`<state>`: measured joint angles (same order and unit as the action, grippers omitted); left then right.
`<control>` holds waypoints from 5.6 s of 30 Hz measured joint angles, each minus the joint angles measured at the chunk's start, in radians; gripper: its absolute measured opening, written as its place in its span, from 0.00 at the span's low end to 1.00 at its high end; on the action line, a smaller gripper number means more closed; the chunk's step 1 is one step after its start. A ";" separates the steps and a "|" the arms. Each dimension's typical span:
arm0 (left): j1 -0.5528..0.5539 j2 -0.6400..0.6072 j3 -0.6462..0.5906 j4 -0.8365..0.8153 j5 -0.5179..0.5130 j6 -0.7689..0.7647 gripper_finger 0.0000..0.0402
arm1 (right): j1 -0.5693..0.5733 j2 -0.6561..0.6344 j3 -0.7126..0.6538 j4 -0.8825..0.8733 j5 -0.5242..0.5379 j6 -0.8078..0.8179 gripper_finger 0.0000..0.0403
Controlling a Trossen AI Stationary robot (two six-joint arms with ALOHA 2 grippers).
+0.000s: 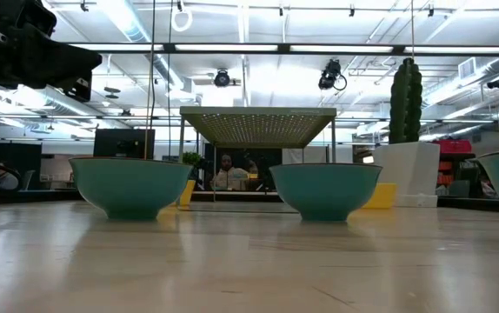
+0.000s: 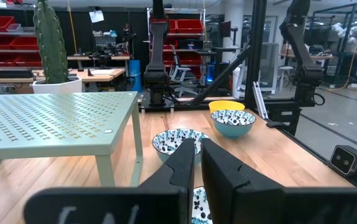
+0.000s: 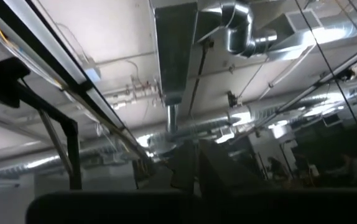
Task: Pick & Place Mini bowls
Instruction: Put the yellow bowl on the shelf
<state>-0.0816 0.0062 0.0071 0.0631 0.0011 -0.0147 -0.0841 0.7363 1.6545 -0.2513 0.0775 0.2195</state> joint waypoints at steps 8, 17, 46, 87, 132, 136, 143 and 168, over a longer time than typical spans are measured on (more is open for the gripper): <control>0.000 0.000 0.000 0.000 0.000 0.000 0.09 | 0.000 0.091 0.144 -0.298 0.000 -0.061 0.06; 0.000 0.000 0.000 0.000 0.000 0.000 0.09 | 0.000 0.112 0.164 -0.469 -0.096 -0.148 0.06; 0.000 0.000 0.000 0.000 0.000 0.000 0.09 | 0.000 0.206 0.164 -0.701 -0.437 -0.128 0.06; 0.000 0.000 0.000 0.000 0.000 0.000 0.09 | 0.000 0.216 0.164 -0.713 -0.497 -0.154 0.06; 0.000 0.000 0.000 0.000 0.000 0.000 0.09 | 0.630 0.219 -0.505 -0.974 -0.243 -0.181 0.06; 0.000 0.000 0.000 0.000 0.000 0.000 0.09 | 0.685 0.218 -0.575 -0.974 -0.159 -0.182 0.06; 0.000 0.000 0.000 0.000 0.000 0.000 0.09 | 0.739 0.218 -0.667 -0.941 -0.144 -0.175 0.06; 0.000 0.000 0.000 0.000 0.000 0.000 0.09 | 0.760 0.259 -0.814 -0.770 -0.185 -0.033 0.18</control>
<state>-0.0814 0.0059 0.0071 0.0628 0.0010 -0.0147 0.6762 0.9956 0.8410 -1.0213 -0.1073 0.1868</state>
